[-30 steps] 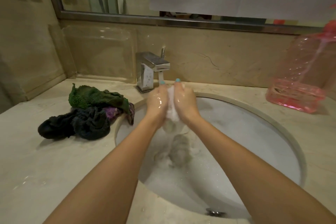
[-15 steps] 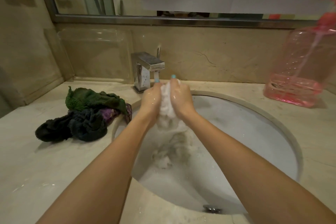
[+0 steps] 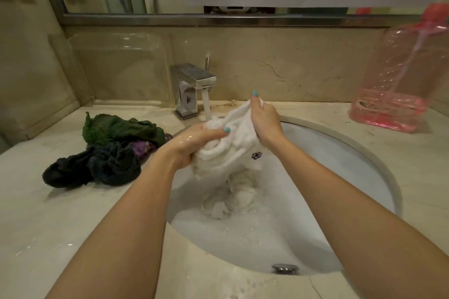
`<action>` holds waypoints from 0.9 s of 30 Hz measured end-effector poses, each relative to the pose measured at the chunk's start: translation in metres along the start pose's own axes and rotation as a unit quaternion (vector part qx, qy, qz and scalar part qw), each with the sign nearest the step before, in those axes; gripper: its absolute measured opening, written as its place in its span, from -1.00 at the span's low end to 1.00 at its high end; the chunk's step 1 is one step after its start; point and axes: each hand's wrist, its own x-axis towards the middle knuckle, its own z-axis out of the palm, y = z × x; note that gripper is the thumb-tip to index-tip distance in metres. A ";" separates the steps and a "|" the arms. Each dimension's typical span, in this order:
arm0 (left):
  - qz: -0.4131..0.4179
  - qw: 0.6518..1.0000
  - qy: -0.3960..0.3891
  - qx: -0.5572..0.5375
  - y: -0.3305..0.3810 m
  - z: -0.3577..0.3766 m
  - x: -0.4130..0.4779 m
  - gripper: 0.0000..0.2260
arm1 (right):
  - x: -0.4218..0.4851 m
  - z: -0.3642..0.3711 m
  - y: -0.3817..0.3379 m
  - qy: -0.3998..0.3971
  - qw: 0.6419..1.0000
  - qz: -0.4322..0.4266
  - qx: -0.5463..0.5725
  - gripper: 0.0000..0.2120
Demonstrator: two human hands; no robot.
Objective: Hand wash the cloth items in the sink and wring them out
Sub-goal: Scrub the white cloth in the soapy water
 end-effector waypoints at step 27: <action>0.166 0.947 0.166 -0.218 -0.001 -0.023 0.021 -0.87 | 0.000 -0.021 0.029 -0.343 0.871 0.133 0.325 -0.56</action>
